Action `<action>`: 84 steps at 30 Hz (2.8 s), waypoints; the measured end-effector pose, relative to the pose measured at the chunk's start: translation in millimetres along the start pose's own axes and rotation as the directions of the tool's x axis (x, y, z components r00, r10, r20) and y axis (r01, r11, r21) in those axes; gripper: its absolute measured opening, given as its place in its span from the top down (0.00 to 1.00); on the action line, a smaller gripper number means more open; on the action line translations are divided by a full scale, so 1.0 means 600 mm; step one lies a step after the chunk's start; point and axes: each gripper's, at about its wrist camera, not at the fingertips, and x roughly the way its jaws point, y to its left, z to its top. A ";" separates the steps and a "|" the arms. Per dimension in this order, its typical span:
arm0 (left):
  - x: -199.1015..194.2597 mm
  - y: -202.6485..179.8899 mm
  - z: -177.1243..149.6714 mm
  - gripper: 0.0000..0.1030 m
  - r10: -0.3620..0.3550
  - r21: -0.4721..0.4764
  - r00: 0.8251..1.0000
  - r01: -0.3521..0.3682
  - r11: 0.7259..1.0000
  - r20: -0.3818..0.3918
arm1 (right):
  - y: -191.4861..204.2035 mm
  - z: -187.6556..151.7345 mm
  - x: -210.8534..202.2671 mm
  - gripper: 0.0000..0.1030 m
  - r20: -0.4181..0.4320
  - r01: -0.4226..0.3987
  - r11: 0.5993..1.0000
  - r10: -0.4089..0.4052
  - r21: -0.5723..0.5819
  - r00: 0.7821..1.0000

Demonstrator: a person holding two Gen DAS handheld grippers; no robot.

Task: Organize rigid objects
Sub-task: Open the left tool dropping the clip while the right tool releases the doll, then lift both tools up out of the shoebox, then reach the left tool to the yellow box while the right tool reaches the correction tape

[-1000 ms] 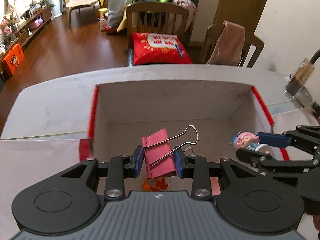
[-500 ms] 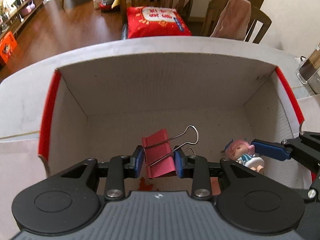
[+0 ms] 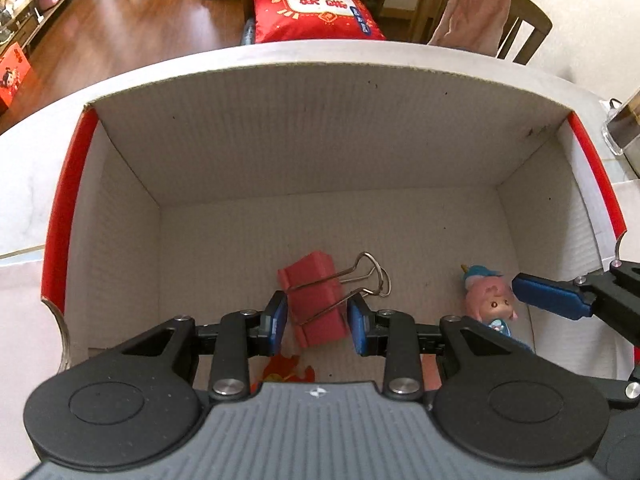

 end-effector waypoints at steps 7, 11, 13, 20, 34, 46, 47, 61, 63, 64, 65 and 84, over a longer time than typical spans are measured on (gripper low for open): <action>-0.020 0.004 -0.001 0.69 -0.019 -0.010 1.000 0.019 1.000 0.011 | -0.008 -0.003 -0.015 0.51 0.021 -0.026 1.000 0.026 -0.002 0.999; -0.030 -0.001 0.001 0.68 -0.015 -0.002 1.000 0.015 1.000 0.025 | -0.012 0.001 -0.017 0.48 0.031 -0.029 1.000 0.029 0.003 0.999; -0.034 -0.003 0.002 0.68 -0.017 -0.001 0.999 0.017 1.000 0.029 | -0.014 0.000 -0.020 0.48 0.035 -0.033 0.999 0.032 0.006 0.999; -0.062 -0.014 -0.008 0.51 0.000 0.016 0.997 -0.001 1.000 0.072 | -0.023 -0.001 -0.038 0.41 0.067 -0.033 0.999 0.032 0.019 0.997; -0.142 -0.018 -0.048 0.51 0.030 0.010 0.987 -0.032 0.999 0.159 | -0.036 -0.025 -0.099 0.28 0.146 -0.058 0.998 0.053 0.029 0.988; -0.222 -0.018 -0.102 0.38 0.038 -0.004 0.973 -0.038 0.999 0.230 | -0.031 -0.061 -0.167 0.18 0.224 -0.099 0.995 0.096 0.004 0.970; -0.229 -0.018 -0.107 0.38 0.041 -0.006 0.971 -0.040 0.999 0.235 | -0.030 -0.066 -0.172 0.17 0.229 -0.104 0.995 0.102 -0.001 0.968; -0.315 -0.028 -0.197 0.27 0.039 0.011 0.947 -0.045 0.999 0.318 | -0.021 -0.141 -0.261 0.05 0.318 -0.154 0.987 0.163 -0.053 0.934; -0.324 -0.029 -0.212 0.27 0.039 0.014 0.944 -0.046 0.999 0.326 | -0.021 -0.155 -0.270 0.04 0.324 -0.157 0.986 0.167 -0.055 0.931; -0.330 -0.030 -0.220 0.27 0.035 0.015 0.943 -0.042 0.999 0.330 | -0.020 -0.163 -0.275 0.03 0.327 -0.160 0.985 0.170 -0.058 0.930; -0.336 -0.029 -0.230 0.27 0.032 0.015 0.941 -0.040 0.999 0.336 | -0.020 -0.173 -0.280 0.02 0.330 -0.163 0.985 0.175 -0.062 0.928; -0.365 -0.001 -0.383 0.12 -0.020 -0.014 0.932 0.027 1.000 0.363 | -0.005 -0.313 -0.286 0.00 0.277 -0.202 0.977 0.213 -0.067 0.937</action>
